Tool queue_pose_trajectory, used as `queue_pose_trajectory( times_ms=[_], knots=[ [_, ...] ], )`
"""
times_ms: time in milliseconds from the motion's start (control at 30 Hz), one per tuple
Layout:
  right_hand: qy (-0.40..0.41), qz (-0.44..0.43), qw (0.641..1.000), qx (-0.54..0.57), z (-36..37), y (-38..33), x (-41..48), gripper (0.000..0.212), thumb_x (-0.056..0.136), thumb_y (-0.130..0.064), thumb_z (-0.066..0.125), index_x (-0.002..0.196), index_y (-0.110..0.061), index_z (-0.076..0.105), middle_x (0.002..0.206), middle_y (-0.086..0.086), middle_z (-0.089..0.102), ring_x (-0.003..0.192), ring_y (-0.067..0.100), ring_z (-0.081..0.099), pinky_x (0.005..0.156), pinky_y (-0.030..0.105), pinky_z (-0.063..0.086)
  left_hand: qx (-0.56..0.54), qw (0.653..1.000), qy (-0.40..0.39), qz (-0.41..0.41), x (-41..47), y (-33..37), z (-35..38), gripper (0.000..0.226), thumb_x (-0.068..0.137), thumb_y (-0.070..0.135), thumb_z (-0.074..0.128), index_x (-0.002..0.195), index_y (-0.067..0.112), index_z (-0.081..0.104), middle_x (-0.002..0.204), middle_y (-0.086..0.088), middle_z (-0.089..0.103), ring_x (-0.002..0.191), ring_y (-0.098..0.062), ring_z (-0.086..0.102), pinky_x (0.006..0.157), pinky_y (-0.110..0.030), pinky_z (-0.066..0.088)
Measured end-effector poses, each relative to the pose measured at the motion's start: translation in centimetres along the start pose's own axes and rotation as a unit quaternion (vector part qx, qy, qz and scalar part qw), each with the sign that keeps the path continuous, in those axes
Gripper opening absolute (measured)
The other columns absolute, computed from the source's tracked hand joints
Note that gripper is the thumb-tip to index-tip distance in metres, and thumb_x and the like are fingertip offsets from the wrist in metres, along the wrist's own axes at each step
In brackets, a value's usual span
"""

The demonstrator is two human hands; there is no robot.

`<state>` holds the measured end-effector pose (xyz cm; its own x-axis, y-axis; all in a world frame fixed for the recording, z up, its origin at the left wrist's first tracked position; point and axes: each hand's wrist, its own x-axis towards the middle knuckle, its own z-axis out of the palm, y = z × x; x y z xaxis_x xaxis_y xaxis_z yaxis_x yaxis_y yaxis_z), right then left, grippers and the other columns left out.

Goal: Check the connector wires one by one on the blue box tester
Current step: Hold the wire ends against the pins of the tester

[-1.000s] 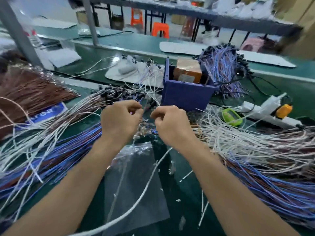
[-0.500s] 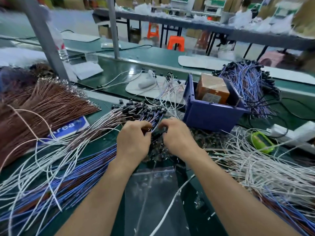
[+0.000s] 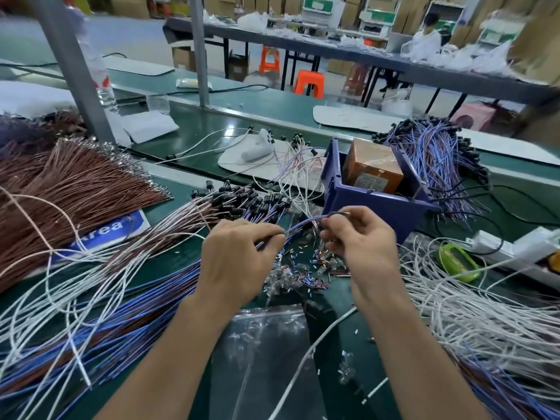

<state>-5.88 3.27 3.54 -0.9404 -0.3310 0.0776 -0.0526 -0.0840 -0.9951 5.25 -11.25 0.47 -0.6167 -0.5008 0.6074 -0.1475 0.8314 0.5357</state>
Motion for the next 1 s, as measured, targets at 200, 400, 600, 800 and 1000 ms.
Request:
queue_pose_trajectory(
  times_ms=[200, 400, 600, 800, 1000],
  knots=[
    [0.029, 0.115, 0.941, 0.318, -2.4, -0.9, -1.3, 0.008, 0.106, -0.018, 0.049, 0.106, -0.015, 0.056, 0.106, 0.017, 0.076, 0.096, 0.028, 0.075, 0.080, 0.040, 0.061, -0.046, 0.996, -0.083, -0.002, -0.6, 1.0, 0.7, 0.019, 0.083, 0.021, 0.084, 0.098, 0.032, 0.083, 0.090, 0.011, 0.077, 0.088, -0.012, 0.066, 0.086, -0.032, 0.052],
    [-0.014, 0.116, 0.934, 0.339, -2.9, -0.8, -1.2, 0.030, 0.107, -0.023, 0.042, 0.089, -0.012, 0.064, 0.074, 0.009, 0.067, 0.065, 0.024, 0.065, 0.065, 0.036, 0.059, -0.082, 0.991, -0.099, -0.030, -0.8, 1.0, 1.5, 0.011, 0.084, 0.034, 0.082, 0.095, 0.037, 0.082, 0.088, 0.021, 0.073, 0.088, 0.000, 0.064, 0.085, -0.022, 0.050],
    [-0.024, 0.059, 0.949, 0.310, -5.3, -0.8, -1.0, 0.024, 0.093, -0.031, 0.055, 0.085, -0.013, 0.069, 0.062, 0.008, 0.055, 0.047, 0.014, 0.043, 0.054, 0.024, 0.044, -0.138, 0.979, -0.119, -0.091, -0.2, 0.6, 0.3, 0.036, 0.086, 0.067, 0.059, 0.084, 0.038, 0.080, 0.075, 0.025, 0.073, 0.076, -0.002, 0.071, 0.069, -0.029, 0.055],
    [0.033, 0.042, 0.927, 0.372, -6.8, -0.7, -0.3, 0.049, 0.107, -0.044, 0.037, 0.078, -0.018, 0.067, 0.064, 0.003, 0.055, 0.052, 0.015, 0.042, 0.060, 0.026, 0.049, -0.094, 0.970, -0.224, -0.007, -0.7, 2.0, -0.2, 0.041, 0.068, 0.072, 0.069, 0.099, 0.047, 0.079, 0.092, 0.029, 0.073, 0.094, 0.009, 0.066, 0.085, -0.013, 0.048],
    [0.027, 0.026, 0.879, 0.476, -8.3, -1.4, -0.2, 0.049, 0.108, -0.040, 0.034, 0.075, -0.015, 0.060, 0.059, 0.001, 0.046, 0.050, 0.016, 0.031, 0.053, 0.025, 0.041, -0.033, 0.967, -0.249, 0.052, -1.6, 2.8, 0.5, 0.039, 0.067, 0.055, 0.089, 0.103, 0.044, 0.080, 0.093, 0.017, 0.075, 0.087, 0.000, 0.066, 0.089, -0.027, 0.051]
  ],
)
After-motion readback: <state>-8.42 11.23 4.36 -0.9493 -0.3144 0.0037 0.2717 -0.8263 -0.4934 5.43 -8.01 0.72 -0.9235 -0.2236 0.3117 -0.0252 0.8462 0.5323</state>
